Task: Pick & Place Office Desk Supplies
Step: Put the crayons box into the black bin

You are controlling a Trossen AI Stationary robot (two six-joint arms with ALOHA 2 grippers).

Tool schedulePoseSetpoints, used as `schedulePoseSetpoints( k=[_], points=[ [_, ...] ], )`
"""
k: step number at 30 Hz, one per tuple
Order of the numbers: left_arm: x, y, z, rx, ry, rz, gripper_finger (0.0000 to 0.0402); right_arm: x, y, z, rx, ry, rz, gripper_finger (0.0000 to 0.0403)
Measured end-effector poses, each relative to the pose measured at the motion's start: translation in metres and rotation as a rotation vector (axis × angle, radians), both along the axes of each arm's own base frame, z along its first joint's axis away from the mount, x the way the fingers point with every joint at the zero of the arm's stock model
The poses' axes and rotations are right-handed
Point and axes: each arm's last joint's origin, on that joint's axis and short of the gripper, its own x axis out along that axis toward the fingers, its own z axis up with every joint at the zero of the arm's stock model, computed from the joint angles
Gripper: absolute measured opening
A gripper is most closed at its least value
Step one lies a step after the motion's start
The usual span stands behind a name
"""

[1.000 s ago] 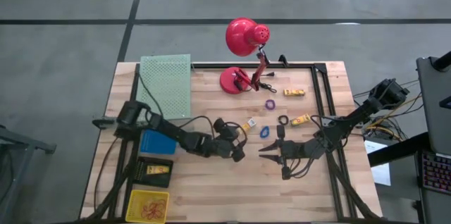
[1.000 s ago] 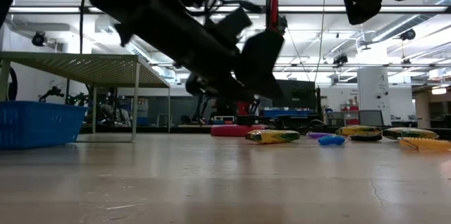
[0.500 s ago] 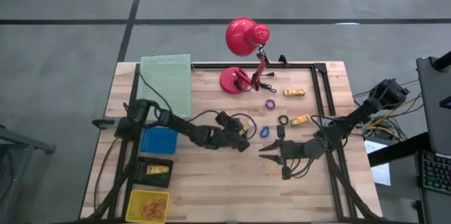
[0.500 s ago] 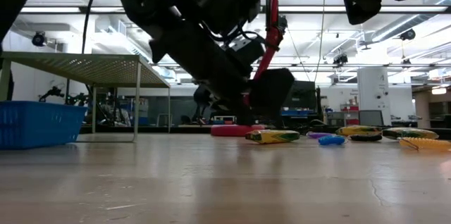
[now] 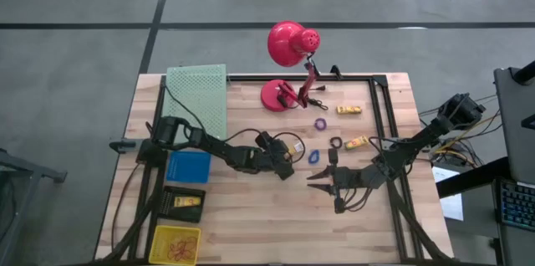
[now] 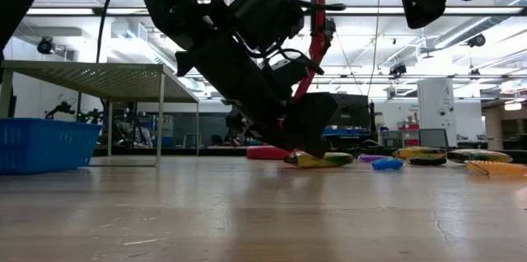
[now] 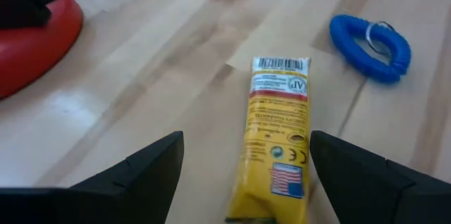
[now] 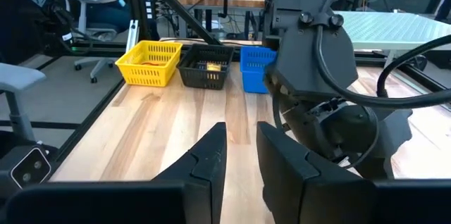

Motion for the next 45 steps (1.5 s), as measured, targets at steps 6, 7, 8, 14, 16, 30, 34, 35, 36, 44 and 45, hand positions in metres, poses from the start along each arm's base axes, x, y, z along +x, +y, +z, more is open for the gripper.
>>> schedulePoseSetpoints(
  k=[6, 7, 8, 14, 16, 30, 34, 35, 36, 44, 45],
  points=[
    [-0.001, -0.001, -0.006, -0.041, 0.018, -0.016, 0.0309, 0.000, 0.000, 0.000, 0.000, 0.000, 0.000, 0.0068],
    [-0.001, 0.000, -0.007, -0.044, 0.022, -0.017, 0.0307, 0.000, 0.000, 0.000, 0.000, 0.000, 0.000, 0.0068],
    [-0.001, 0.000, -0.008, -0.049, 0.024, -0.018, 0.0305, 0.000, 0.000, 0.000, 0.000, 0.000, 0.000, 0.0069],
    [0.000, 0.000, -0.009, -0.054, 0.022, -0.019, 0.0280, 0.000, 0.000, 0.000, 0.000, 0.000, 0.000, 0.0077],
    [0.000, 0.000, -0.009, -0.059, 0.020, -0.025, 0.0267, 0.000, 0.000, 0.000, 0.000, 0.000, 0.000, 0.0080],
    [0.001, -0.002, -0.009, -0.069, 0.018, -0.038, 0.0190, 0.000, 0.000, 0.000, 0.000, 0.000, 0.000, 0.0080],
    [0.000, -0.005, -0.004, -0.065, 0.012, -0.052, 0.0185, 0.000, 0.000, 0.000, 0.000, -0.001, 0.000, 0.0073],
    [0.000, -0.006, -0.001, -0.063, 0.008, -0.057, 0.0184, 0.000, 0.000, 0.000, 0.000, 0.000, 0.000, 0.0072],
    [0.000, -0.007, 0.002, -0.058, 0.005, -0.066, 0.0184, 0.000, 0.000, 0.000, 0.000, 0.000, 0.000, 0.0071],
    [-0.001, -0.011, 0.025, -0.056, -0.042, -0.084, 0.0184, 0.000, 0.000, 0.000, 0.000, 0.000, 0.000, 0.0072],
    [-0.001, -0.011, 0.027, -0.057, -0.051, -0.085, 0.0184, 0.000, 0.000, 0.000, 0.000, 0.000, 0.000, 0.0074]
  ],
)
